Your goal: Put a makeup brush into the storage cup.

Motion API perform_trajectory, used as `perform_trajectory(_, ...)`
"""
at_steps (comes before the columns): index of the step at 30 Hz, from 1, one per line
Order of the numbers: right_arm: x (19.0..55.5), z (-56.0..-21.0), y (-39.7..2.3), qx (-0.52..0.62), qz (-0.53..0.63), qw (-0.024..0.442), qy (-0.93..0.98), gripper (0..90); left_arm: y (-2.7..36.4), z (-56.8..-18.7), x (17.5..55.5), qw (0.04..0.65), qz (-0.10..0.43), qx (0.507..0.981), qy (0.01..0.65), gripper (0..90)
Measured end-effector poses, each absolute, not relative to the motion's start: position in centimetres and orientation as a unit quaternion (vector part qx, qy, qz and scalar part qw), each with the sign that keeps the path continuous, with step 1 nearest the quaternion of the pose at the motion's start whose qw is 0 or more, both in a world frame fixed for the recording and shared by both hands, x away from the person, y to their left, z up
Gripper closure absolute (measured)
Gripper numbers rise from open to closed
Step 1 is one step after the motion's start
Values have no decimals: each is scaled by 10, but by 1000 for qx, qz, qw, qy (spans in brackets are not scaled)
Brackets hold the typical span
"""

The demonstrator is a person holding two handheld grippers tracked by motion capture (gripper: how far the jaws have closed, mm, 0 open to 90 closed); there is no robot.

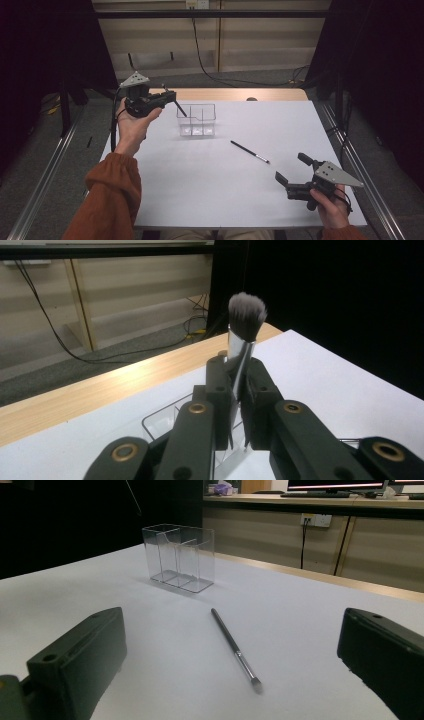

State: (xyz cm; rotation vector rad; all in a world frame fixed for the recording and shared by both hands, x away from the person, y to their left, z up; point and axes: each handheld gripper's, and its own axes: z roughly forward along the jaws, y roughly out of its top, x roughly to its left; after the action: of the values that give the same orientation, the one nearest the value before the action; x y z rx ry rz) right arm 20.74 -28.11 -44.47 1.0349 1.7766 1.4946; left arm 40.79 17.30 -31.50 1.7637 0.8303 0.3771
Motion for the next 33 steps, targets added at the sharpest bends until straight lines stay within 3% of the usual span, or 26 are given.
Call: perform_trajectory(33, 207, -446, -281, 384, 561, 295, 671, 0, 156, -350, 445, 488, 160, 771, 375, 838)
